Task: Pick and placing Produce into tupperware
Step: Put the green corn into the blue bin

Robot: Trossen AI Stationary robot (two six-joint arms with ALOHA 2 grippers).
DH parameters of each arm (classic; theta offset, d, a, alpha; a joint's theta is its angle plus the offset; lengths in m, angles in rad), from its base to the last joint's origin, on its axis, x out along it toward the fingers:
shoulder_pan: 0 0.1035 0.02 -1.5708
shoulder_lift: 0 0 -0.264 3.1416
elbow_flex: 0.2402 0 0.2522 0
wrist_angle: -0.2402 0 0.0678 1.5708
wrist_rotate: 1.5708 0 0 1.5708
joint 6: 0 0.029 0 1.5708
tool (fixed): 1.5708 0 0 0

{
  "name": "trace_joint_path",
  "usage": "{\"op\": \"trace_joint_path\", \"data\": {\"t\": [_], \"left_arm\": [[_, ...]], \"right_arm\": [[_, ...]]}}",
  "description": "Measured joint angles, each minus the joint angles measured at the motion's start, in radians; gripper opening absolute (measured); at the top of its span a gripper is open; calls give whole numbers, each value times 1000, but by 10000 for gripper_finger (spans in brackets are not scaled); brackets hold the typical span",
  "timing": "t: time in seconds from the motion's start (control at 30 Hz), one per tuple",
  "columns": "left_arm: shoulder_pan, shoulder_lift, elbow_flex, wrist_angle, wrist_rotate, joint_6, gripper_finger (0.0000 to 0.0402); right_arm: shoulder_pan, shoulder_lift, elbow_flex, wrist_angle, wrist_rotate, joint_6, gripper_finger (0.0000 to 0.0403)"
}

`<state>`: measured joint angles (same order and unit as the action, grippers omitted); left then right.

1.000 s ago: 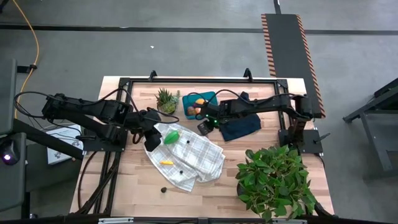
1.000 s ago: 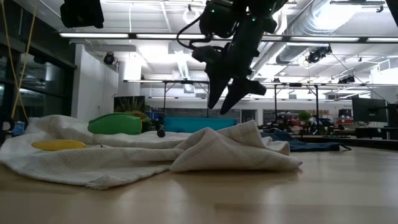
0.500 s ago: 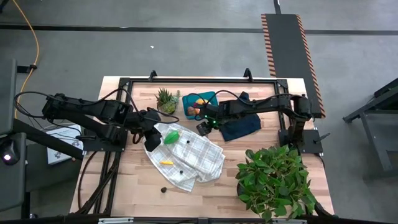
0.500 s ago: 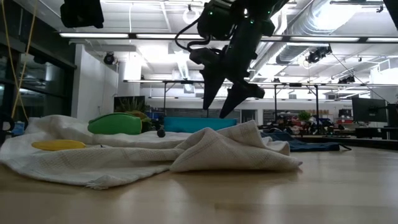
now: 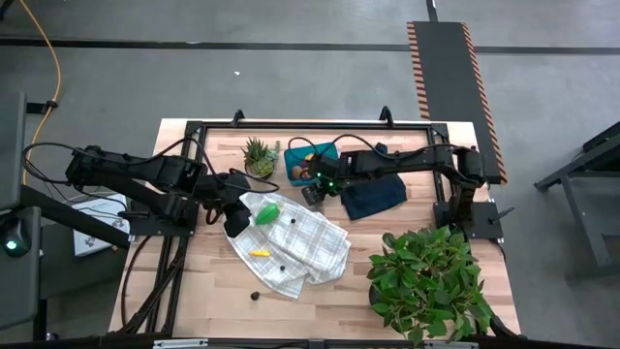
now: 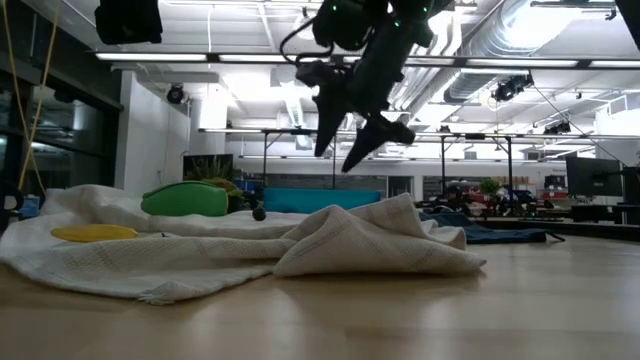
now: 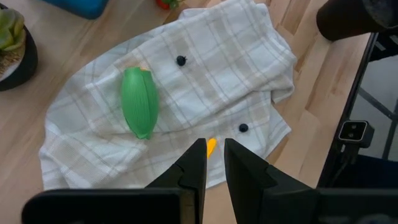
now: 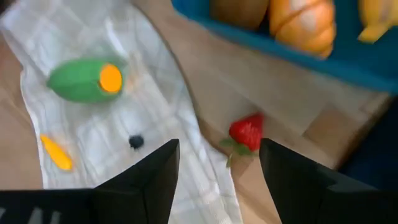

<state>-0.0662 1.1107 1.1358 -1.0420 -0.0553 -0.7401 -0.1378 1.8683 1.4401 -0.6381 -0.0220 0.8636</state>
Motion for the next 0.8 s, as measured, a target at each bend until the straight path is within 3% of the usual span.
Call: {"op": "trace_joint_path", "data": {"t": [0.27,0.43,0.63,0.8], "left_arm": [[0,0,0,-9,13,118,46],[0,0,0,-15,-30,215,50],[0,18,-1,-44,-74,352,114],[1,78,0,-39,-126,378,180]], "right_arm": [[-13,54,102,-152,33,-35,213],[-2,71,118,-179,33,-60,213],[8,71,118,-253,38,-103,213],[30,71,118,-349,40,-119,213]]}}
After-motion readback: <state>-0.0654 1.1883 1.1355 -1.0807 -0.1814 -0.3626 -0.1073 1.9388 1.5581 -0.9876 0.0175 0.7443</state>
